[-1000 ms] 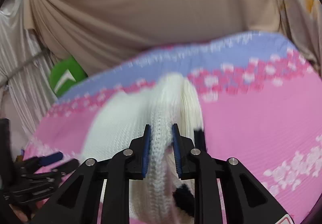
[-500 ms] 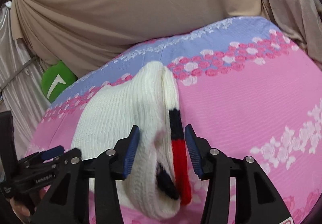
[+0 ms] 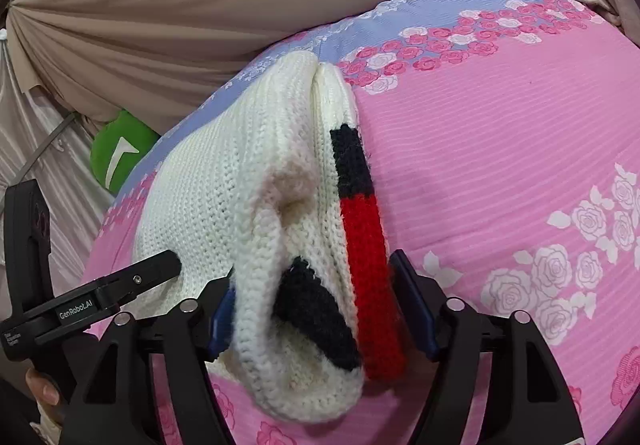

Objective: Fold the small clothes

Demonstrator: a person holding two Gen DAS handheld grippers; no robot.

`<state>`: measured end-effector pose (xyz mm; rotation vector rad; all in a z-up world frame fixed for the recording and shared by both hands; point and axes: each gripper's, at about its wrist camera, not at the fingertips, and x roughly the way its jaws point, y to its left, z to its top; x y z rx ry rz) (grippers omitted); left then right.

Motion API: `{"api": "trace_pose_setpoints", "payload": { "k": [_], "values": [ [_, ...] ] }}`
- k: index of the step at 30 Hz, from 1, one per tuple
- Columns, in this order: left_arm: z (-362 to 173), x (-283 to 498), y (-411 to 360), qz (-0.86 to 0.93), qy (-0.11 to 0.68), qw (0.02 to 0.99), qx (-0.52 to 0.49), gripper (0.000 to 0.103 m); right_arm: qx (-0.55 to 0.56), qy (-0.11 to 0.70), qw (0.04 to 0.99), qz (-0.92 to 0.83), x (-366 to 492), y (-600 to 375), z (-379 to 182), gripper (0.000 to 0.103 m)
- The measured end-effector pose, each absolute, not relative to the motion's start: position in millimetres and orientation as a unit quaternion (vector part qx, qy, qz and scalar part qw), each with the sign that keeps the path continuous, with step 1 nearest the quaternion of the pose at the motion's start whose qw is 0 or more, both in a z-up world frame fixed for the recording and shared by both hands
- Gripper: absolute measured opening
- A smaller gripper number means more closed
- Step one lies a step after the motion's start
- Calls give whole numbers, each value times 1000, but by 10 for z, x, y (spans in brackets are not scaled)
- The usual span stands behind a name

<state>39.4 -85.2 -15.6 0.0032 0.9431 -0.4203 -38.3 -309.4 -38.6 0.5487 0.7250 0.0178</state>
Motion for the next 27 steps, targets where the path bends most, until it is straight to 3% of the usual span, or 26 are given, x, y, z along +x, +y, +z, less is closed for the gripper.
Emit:
{"api": "trace_pose_setpoints", "payload": {
  "k": [6,22,25,27],
  "values": [
    [-229,481,-959,-201,452,869,0,98,270,351,896,17,-326,-3091,-396,73],
    [-319,639,-1032,-217,458,862,-14,98,271,350,896,31,-121,-3097,-412,76],
    [-315,638,-1048,-219,459,861,-14,98,271,350,896,32,-121,-3104,-426,71],
    [-301,628,-1049,-224,462,858,-11,97,274,347,896,41,-130,-3102,-432,56]
  ]
}}
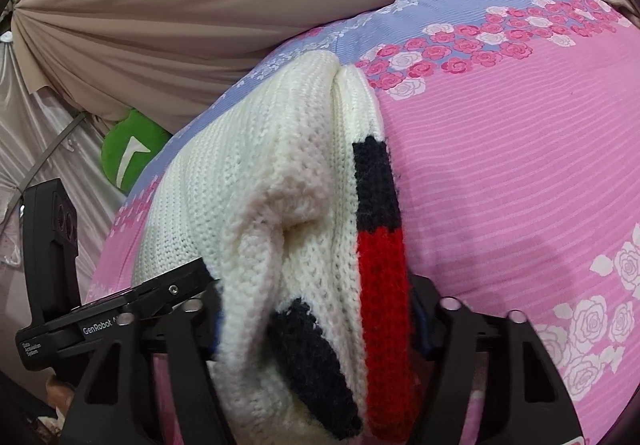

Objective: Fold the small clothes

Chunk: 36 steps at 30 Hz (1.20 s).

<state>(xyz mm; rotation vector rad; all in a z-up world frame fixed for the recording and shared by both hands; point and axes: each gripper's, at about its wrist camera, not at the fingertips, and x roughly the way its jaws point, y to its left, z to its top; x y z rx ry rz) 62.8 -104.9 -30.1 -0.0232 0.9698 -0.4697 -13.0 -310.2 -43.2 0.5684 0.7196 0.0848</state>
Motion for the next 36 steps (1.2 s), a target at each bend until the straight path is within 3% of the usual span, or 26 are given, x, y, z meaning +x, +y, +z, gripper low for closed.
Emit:
{"api": "trace_pose_setpoints", "payload": {
  "k": [3,7,10,14,20,22,24,27,29,30,31,33,36],
  "values": [
    [-243,562,-1052,-229,456,860,4,85,275,342,897,46,-164,-3102,-421,45],
    [-154,462,-1088,-238,443,864,31,57,276,343,897,45,-189,-3086,-402,41],
    [-90,434,-1057,-253,446,858,23,44,279,343,896,44,-209,-3078,-379,40],
    [4,459,-802,-312,471,824,-49,45,298,335,892,52,-338,-3133,-299,39],
    [-86,457,-553,-313,489,811,-73,67,301,351,885,50,-502,-3104,-348,40],
    [-119,446,-564,-312,485,814,-76,79,306,352,883,45,-482,-3112,-380,42],
    [-115,463,-558,-315,477,816,-87,92,311,353,881,45,-463,-3133,-387,49],
    [-188,581,-595,-328,477,808,-110,96,313,356,880,44,-408,-3138,-399,59],
    [-316,676,-673,-346,497,785,-127,94,313,357,879,43,-341,-3130,-414,59],
    [-379,714,-710,-350,507,776,-135,88,310,358,880,42,-312,-3117,-412,57],
    [-339,703,-724,-349,495,785,-131,72,305,358,882,41,-283,-3096,-392,55],
    [-218,669,-742,-358,485,790,-116,54,285,350,891,40,-279,-3028,-272,43],
    [84,579,-717,-368,450,809,-88,47,248,310,917,46,-321,-2869,89,39]
  ]
}}
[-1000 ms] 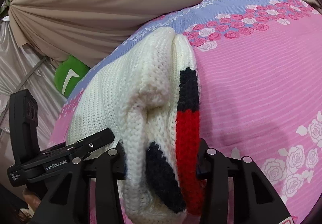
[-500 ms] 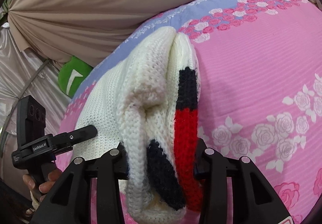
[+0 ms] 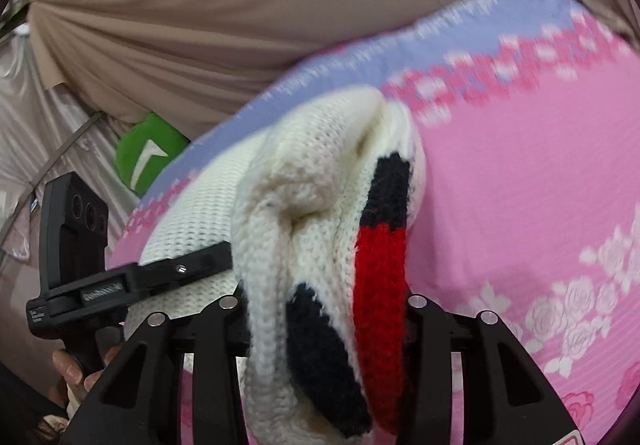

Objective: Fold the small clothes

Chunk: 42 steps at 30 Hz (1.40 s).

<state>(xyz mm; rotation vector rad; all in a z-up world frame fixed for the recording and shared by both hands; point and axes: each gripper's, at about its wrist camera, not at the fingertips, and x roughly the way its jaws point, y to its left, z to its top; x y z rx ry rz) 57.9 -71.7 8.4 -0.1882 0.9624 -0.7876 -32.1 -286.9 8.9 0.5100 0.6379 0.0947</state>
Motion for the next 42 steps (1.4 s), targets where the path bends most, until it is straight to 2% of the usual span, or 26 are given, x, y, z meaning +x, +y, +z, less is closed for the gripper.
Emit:
{"api": "trace_pose_setpoints", "payload": {
  "k": [4,10,13,15,16,18,19,20,21,23,26,29,31,33,34,35,36,37,40,42],
  "values": [
    [650,479,-541,-390,379,836,-67,45,198,243,948,54,-361,-2635,642,39],
    [1620,344,-39,-399,237,885,-41,46,179,117,971,110,-300,-2303,1427,39],
    [1840,474,121,-369,196,909,-15,49,193,107,967,126,6,-2165,1513,43],
    [1750,739,219,-341,203,918,0,53,209,127,961,130,373,-2094,1332,55],
    [1621,910,267,-327,216,920,4,60,214,145,957,131,563,-2071,1180,58],
    [1191,1337,341,-300,270,915,14,68,208,211,950,96,971,-2033,698,58],
    [931,1538,389,-283,306,909,13,69,196,244,948,58,1085,-2021,456,57],
    [616,1733,482,-253,350,902,7,68,192,265,945,33,1112,-2032,288,50],
    [384,1833,590,-222,380,898,2,58,197,276,940,27,1076,-2057,164,45],
    [151,1799,823,-208,393,895,-17,55,214,274,937,32,905,-2090,93,45],
    [228,1535,1001,-223,367,902,-43,60,213,260,940,58,779,-2037,248,47],
    [355,1410,963,-201,351,914,-30,62,208,273,934,98,975,-1880,359,54],
    [382,1397,911,-202,353,913,-33,62,183,291,933,105,1184,-1696,308,61],
    [374,1410,864,-198,355,913,-26,62,171,314,928,108,1387,-1536,179,63],
    [362,1399,825,-189,356,915,-17,62,165,327,924,106,1532,-1489,99,62],
    [351,1391,802,-178,353,918,-6,62,163,332,924,102,1623,-1480,53,53],
    [337,1373,819,-170,353,920,2,62,164,333,924,98,1673,-1486,28,29],
    [322,1377,803,-162,355,921,8,62,180,329,921,108,1701,-1530,48,18],
    [262,1400,784,-145,359,922,20,62,194,270,938,102,1456,-1663,282,15],
    [218,1407,777,-134,361,923,27,62,189,262,943,85,1386,-1725,287,14]
  ]
}}
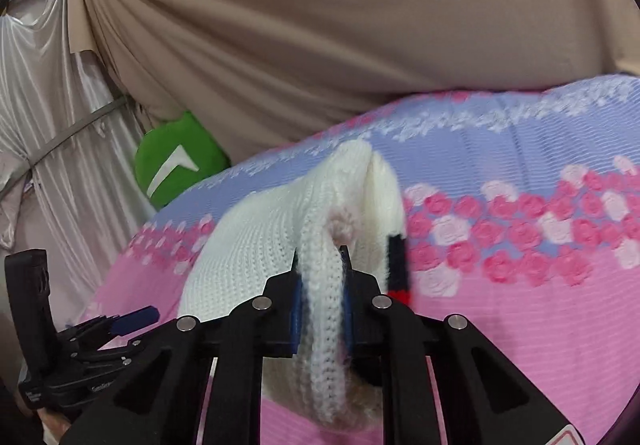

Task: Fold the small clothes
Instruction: 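Open both grippers and pull them back from the folded sweater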

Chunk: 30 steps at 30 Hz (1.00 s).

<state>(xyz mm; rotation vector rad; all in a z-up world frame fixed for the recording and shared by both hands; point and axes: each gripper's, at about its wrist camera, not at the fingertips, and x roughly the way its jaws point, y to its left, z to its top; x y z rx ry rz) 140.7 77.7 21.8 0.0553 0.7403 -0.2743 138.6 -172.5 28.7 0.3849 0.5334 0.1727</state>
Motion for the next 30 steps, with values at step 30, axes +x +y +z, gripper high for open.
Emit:
{"api": "trace_pose_setpoints", "payload": {
  "k": [30],
  "values": [
    [-325,805,629,-39,391,918,50,88,97,356,930,-8,430,-1298,-318,40]
  ]
}}
